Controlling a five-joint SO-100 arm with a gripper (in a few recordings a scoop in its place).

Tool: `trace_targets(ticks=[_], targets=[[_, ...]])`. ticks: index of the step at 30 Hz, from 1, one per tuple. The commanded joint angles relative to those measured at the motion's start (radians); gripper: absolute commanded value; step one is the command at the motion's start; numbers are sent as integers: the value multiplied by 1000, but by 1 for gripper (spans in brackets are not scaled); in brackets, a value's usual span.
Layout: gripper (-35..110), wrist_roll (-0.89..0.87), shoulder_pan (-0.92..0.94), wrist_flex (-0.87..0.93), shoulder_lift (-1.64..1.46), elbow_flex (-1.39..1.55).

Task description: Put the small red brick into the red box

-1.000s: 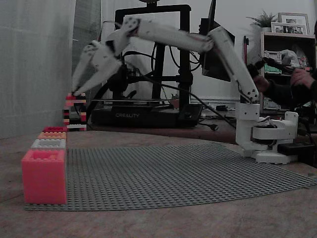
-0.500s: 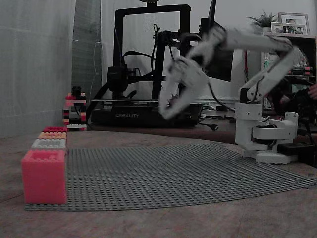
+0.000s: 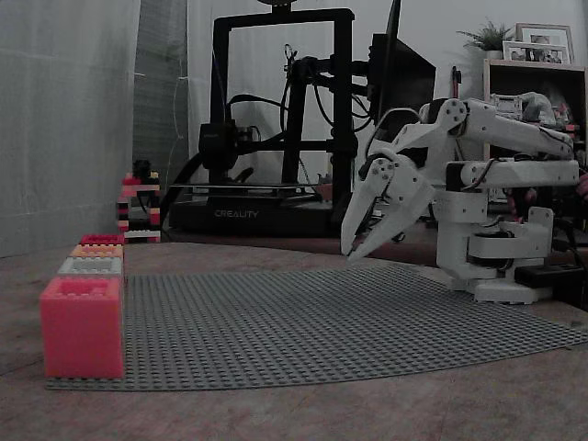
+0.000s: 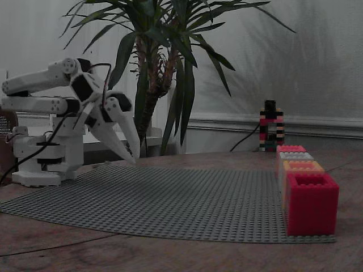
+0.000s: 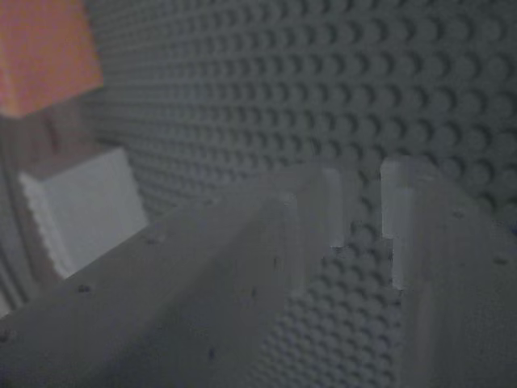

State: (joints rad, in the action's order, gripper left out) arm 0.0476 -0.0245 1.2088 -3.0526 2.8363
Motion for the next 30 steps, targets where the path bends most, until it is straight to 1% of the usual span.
trace_targets(ticks=[1, 7, 10, 17, 22, 30], targets=[[0, 2, -37, 23, -58, 23], [0, -34, -41, 69, -132, 43], [0, -51, -41, 120, -167, 43], [0, -69, -40, 195, -167, 26], [0, -81, -3, 195, -167, 26], [0, -83, 5, 195, -167, 26]])
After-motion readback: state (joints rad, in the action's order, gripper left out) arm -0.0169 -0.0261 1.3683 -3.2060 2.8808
